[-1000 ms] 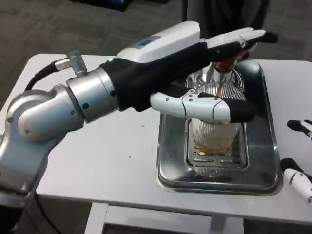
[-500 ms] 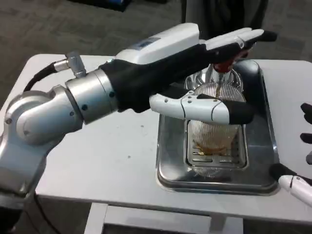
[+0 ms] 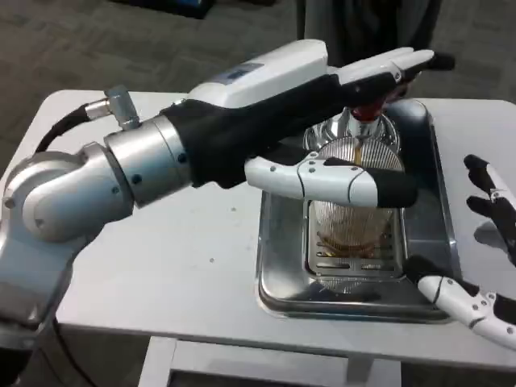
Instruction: Grasp the cup under the faucet to collect the drink, then remove the cup.
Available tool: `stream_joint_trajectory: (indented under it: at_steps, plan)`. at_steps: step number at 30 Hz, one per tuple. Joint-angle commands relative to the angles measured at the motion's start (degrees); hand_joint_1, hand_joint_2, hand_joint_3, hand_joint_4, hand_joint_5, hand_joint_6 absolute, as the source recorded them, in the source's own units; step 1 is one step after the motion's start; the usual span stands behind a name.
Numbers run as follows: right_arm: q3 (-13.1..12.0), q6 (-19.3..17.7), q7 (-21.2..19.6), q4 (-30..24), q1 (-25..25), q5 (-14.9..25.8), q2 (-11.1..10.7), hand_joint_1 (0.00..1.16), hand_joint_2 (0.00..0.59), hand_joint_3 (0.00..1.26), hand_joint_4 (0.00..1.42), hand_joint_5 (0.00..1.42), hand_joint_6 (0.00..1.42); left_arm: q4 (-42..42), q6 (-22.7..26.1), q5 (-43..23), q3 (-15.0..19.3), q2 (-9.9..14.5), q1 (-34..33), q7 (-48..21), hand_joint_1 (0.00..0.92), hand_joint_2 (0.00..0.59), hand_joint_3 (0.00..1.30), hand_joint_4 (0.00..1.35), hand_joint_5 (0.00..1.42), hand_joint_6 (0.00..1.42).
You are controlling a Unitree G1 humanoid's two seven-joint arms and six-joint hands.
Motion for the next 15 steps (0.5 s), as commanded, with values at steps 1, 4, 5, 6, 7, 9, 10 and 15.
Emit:
stream_joint_trajectory:
  at_steps: [1, 4, 5, 6, 7, 9, 10, 15]
  plan:
    - [2.3, -1.4, -2.1, 2.3, -1.7, -0.5, 0.7, 0.57, 0.249, 0.0, 0.0, 0.06, 0.15, 1.0, 1.4, 2.8, -2.1, 1.6, 3.2, -2.7, 0.0, 0.072, 0.05, 0.0, 0.13, 0.12]
    - [3.7, -1.1, -3.0, 3.9, -3.3, -0.7, 0.8, 0.57, 0.249, 0.0, 0.0, 0.06, 0.15, 0.8, 1.6, 2.7, -2.0, 1.7, 3.3, -2.7, 0.0, 0.072, 0.05, 0.0, 0.13, 0.12]
    - [4.2, -1.1, -3.3, 4.5, -3.8, -0.8, 0.8, 0.57, 0.249, 0.0, 0.0, 0.06, 0.15, 0.8, 1.7, 2.6, -1.9, 1.7, 3.3, -2.7, 0.0, 0.072, 0.05, 0.0, 0.13, 0.12]
    - [4.6, -1.0, -3.5, 5.1, -4.3, -0.8, 0.9, 0.57, 0.249, 0.0, 0.0, 0.06, 0.15, 0.7, 1.7, 2.7, -1.9, 1.8, 3.3, -2.8, 0.0, 0.072, 0.05, 0.0, 0.13, 0.12]
    - [5.2, -1.0, -3.7, 6.2, -5.2, -0.6, 1.2, 0.57, 0.249, 0.0, 0.0, 0.06, 0.15, 0.6, 1.8, 2.6, -1.8, 1.9, 3.4, -2.8, 0.0, 0.072, 0.05, 0.0, 0.13, 0.12]
    - [6.0, -0.9, -4.1, 7.6, -6.4, -0.3, 1.5, 0.57, 0.249, 0.0, 0.0, 0.06, 0.15, 0.4, 1.7, 2.7, -1.7, 2.2, 3.4, -2.8, 0.0, 0.072, 0.05, 0.0, 0.13, 0.12]
    - [6.3, -0.9, -4.3, 8.2, -7.0, -0.2, 1.6, 0.57, 0.249, 0.0, 0.0, 0.06, 0.15, 0.3, 1.8, 2.6, -1.7, 2.2, 3.4, -2.9, 0.0, 0.072, 0.05, 0.0, 0.13, 0.12]
    - [6.9, -1.0, -4.5, 10.5, -9.3, 0.1, 2.0, 0.57, 0.249, 0.0, 0.0, 0.06, 0.14, 0.0, 2.1, 2.5, -1.5, 2.5, 3.3, -3.0, 0.0, 0.072, 0.05, 0.0, 0.13, 0.12]
